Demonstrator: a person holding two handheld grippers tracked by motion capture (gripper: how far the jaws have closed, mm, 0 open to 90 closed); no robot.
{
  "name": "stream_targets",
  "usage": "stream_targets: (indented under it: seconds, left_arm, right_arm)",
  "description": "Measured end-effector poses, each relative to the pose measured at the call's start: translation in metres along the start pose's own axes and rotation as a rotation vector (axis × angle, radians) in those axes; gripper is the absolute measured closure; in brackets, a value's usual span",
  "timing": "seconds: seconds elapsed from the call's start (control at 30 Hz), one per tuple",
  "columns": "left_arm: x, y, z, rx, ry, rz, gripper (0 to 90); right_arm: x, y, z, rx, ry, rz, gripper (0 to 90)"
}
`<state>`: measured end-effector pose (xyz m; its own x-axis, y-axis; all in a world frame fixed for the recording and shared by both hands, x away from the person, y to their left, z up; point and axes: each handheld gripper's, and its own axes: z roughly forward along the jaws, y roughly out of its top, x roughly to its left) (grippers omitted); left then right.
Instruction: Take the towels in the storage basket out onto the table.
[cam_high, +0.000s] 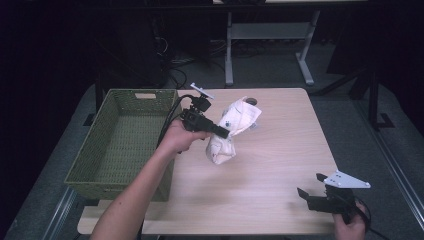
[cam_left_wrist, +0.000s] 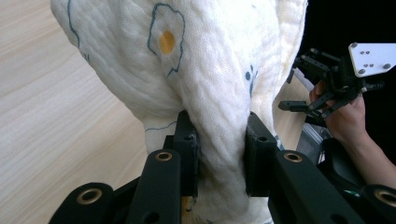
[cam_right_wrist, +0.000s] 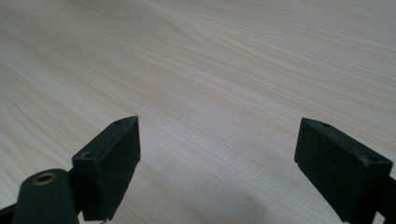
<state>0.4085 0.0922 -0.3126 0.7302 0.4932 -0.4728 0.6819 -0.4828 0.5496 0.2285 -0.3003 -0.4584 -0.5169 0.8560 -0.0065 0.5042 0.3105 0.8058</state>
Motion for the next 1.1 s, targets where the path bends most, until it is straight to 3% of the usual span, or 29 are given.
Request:
stream_targets:
  seconds: [0.33,0.9,1.1]
  left_arm:
    - [0.000,0.005,0.021,0.009,-0.002,-0.004,70.9]
    - [-0.002,0.009,0.076,0.067,-0.038,-0.025,71.2]
    - [0.001,0.008,0.093,0.095,-0.032,-0.033,71.2]
  right_arm:
    - [0.000,-0.001,0.000,0.005,0.003,0.010,14.0]
    - [-0.001,-0.001,-0.001,-0.004,0.002,0.010,14.0]
    - [0.000,-0.001,-0.001,-0.002,0.005,0.013,14.0]
